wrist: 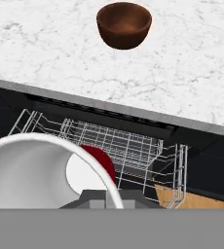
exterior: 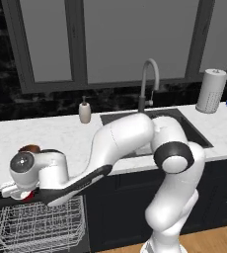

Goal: Pick up the cup and bowl from the counter, place them in the dishwasher, and close the dishwasher door.

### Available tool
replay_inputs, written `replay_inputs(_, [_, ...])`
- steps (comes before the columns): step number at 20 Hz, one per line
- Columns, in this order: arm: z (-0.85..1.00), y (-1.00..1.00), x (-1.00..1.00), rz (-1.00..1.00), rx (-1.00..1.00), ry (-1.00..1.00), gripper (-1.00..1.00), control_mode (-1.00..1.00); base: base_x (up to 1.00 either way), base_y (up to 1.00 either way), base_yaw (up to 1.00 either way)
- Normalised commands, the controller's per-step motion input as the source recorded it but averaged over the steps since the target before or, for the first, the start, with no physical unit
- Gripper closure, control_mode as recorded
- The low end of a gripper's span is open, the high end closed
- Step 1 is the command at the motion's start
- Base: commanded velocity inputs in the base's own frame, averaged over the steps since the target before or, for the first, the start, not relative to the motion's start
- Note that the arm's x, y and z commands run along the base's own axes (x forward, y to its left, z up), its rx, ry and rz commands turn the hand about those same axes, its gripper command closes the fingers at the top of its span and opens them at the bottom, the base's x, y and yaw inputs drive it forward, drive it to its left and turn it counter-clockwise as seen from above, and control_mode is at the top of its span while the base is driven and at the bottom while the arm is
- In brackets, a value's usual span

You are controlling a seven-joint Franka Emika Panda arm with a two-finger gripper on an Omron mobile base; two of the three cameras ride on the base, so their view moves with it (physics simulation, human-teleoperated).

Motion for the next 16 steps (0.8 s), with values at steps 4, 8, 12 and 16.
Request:
replay_inputs(4, [-0.07, 0.0, -0.08, -0.1, -0.02, 0.05, 1.0, -1.0, 0.0, 0.0, 0.0])
replay_inputs(8, [-0.28, 0.34, 0.21, -0.14, -0.13, 0.2, 1.0, -1.0, 0.0, 0.0, 0.0])
replay_inputs(12, [-0.06, 0.41, 0.05, -0.1, -0.14, 0.2, 1.0, -1.0, 0.0, 0.0, 0.0])
replay_inputs(16, [0.0, 0.32, -0.2, -0.02, -0.13, 0.11, 1.0, -1.0, 0.0, 0.0, 0.0])
